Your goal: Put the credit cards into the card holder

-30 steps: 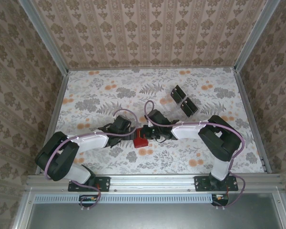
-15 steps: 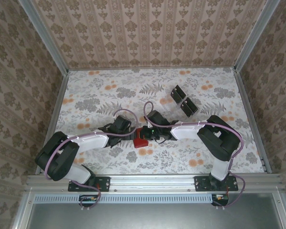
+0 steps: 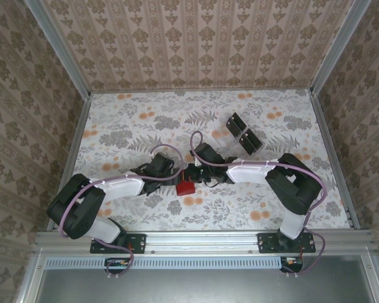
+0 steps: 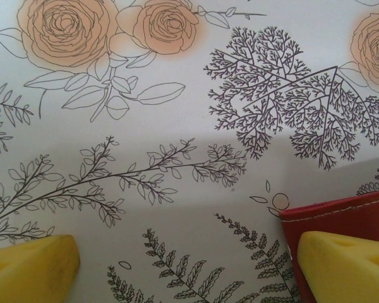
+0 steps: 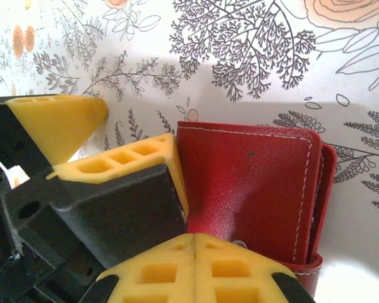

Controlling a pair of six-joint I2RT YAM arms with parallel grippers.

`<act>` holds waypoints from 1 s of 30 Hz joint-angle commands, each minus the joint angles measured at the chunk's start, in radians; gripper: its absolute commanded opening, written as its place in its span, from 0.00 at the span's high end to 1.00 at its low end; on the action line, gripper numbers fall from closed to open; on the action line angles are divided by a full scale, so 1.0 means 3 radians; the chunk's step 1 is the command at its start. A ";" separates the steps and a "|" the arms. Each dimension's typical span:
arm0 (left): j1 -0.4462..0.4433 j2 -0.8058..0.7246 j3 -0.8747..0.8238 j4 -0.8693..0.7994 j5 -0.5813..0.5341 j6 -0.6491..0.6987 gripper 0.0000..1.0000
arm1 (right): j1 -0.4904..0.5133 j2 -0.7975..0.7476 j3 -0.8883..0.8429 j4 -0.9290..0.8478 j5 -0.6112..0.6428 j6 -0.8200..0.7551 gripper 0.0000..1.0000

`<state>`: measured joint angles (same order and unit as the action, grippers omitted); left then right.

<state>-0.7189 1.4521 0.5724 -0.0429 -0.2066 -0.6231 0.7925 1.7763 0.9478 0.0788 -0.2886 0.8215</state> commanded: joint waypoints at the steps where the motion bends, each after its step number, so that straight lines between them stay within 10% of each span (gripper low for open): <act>1: -0.0023 0.0199 -0.0071 0.0056 0.0356 -0.0045 0.00 | -0.0011 -0.0058 0.0048 -0.0057 0.0080 -0.0005 1.00; 30: -0.0025 0.0197 -0.0071 0.0051 0.0351 -0.0048 0.00 | -0.0048 0.0191 -0.0091 0.0037 0.0088 0.0018 1.00</act>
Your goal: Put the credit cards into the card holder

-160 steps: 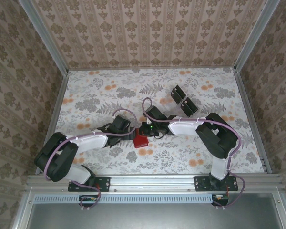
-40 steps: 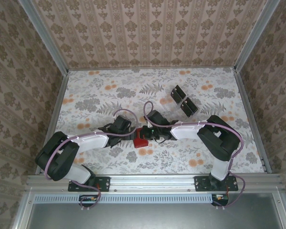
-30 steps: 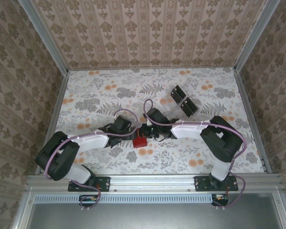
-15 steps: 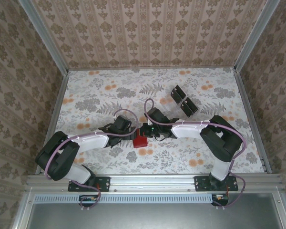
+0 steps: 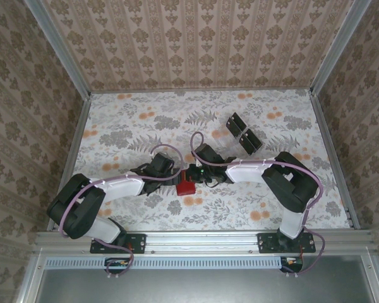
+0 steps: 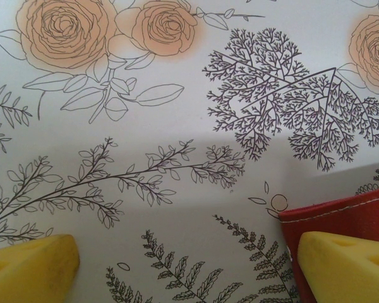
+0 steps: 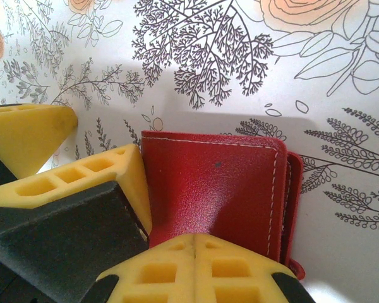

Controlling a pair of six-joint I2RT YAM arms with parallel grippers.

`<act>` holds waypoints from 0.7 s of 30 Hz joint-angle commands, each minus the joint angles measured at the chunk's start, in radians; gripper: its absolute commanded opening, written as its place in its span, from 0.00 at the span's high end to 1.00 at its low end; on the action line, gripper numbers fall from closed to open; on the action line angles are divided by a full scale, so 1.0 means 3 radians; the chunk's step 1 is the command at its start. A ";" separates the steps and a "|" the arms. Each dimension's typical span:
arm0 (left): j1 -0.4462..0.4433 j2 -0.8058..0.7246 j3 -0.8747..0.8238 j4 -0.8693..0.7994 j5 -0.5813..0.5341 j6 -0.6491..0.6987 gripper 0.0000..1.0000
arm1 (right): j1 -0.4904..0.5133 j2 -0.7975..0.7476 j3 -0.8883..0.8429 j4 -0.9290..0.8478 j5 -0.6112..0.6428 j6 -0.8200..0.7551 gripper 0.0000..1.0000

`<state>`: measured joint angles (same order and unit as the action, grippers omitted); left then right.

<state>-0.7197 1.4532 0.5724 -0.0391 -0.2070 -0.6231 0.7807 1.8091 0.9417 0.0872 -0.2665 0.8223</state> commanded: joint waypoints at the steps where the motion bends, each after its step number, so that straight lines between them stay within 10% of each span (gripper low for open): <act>1: -0.0022 0.0193 -0.0068 0.0037 0.0353 -0.0050 0.00 | -0.0008 0.0089 -0.0082 0.0006 0.0011 0.0013 1.00; 21: -0.0030 0.0180 -0.0059 0.0021 0.0347 -0.0045 0.00 | 0.0203 0.0194 -0.0265 -0.0360 0.0357 -0.0156 1.00</act>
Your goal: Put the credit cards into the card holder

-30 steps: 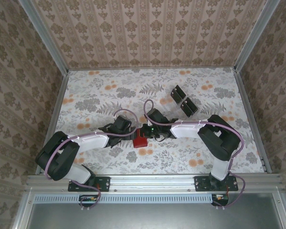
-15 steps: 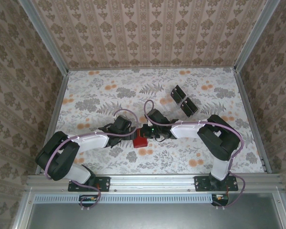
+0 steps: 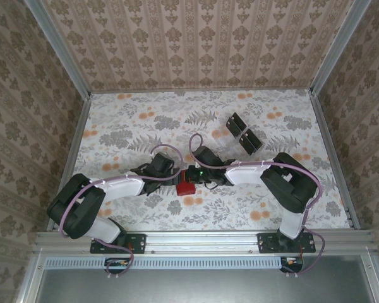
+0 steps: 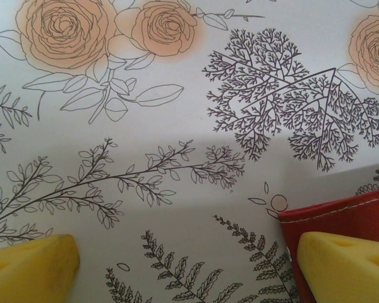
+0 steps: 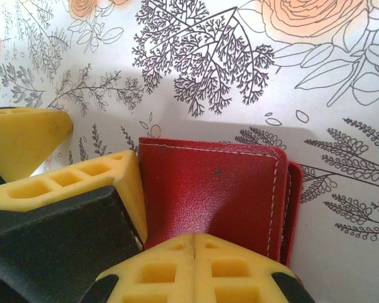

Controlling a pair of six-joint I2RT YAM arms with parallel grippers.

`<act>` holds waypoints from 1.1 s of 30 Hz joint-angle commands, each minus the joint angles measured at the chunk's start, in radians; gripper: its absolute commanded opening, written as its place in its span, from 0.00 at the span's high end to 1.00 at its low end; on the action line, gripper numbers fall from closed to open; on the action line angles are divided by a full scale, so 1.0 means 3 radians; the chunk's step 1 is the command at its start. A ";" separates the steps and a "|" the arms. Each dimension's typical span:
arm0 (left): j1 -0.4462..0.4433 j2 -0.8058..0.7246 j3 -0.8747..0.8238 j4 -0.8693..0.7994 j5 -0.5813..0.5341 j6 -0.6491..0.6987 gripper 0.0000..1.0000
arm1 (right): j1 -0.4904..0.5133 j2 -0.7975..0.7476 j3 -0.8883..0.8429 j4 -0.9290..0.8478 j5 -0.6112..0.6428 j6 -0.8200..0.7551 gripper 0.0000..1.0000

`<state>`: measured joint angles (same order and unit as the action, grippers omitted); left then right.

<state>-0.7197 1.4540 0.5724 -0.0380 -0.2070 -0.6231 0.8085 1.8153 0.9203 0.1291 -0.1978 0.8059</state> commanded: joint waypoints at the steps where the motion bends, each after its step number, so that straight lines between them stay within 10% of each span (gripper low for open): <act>1: -0.0027 0.0178 -0.0059 0.0019 0.0347 -0.0045 0.00 | 0.0124 0.0175 -0.0201 -0.0522 0.0149 -0.0118 1.00; 33: -0.0035 0.0227 -0.0032 -0.0037 0.0295 -0.0064 0.00 | 0.0627 0.0579 -0.0731 -0.0684 0.0807 -0.0146 1.00</act>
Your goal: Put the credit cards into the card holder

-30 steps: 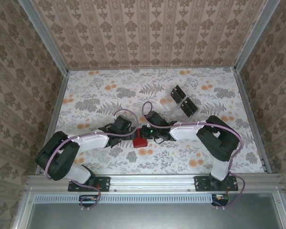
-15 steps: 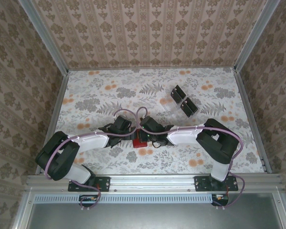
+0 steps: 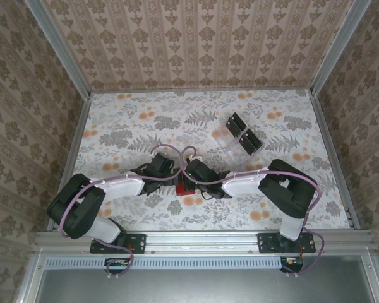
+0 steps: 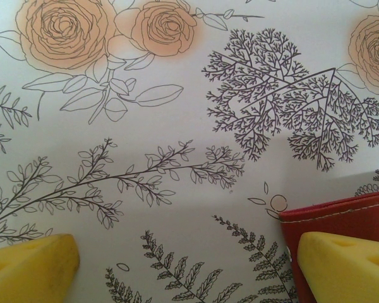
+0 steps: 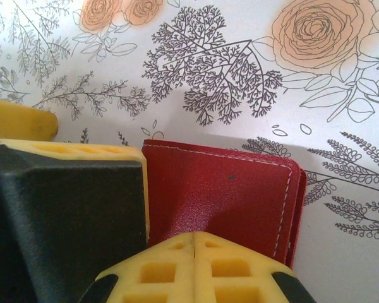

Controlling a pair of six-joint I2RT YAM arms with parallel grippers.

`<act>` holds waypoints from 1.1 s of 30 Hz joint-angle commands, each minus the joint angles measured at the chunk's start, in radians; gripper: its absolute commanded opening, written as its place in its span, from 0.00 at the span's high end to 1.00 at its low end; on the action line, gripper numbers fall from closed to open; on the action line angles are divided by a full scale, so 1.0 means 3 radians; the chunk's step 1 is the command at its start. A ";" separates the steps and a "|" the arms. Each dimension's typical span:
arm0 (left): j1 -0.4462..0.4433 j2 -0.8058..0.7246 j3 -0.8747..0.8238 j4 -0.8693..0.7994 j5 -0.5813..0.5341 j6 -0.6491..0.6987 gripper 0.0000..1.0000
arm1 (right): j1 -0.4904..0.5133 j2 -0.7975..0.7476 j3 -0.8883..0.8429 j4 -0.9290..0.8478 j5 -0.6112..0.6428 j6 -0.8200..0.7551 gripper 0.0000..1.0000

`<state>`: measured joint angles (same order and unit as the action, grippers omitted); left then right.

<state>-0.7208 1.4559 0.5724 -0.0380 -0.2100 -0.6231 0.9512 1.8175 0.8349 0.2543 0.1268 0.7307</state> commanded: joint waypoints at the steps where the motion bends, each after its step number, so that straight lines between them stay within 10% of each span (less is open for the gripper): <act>1: -0.0035 0.0230 -0.0019 -0.0047 0.0310 -0.0065 0.00 | 0.0162 0.0601 -0.0456 -0.1084 -0.0275 0.0115 1.00; 33: 0.0106 0.0198 0.0064 -0.0029 0.0422 -0.0118 0.00 | 0.0373 0.0272 0.0099 -0.1877 0.0002 -0.0073 0.97</act>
<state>-0.7071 1.4681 0.5938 -0.0582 -0.1989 -0.6266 1.0199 1.8275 0.9180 0.1116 0.2836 0.7280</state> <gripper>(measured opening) 0.997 0.043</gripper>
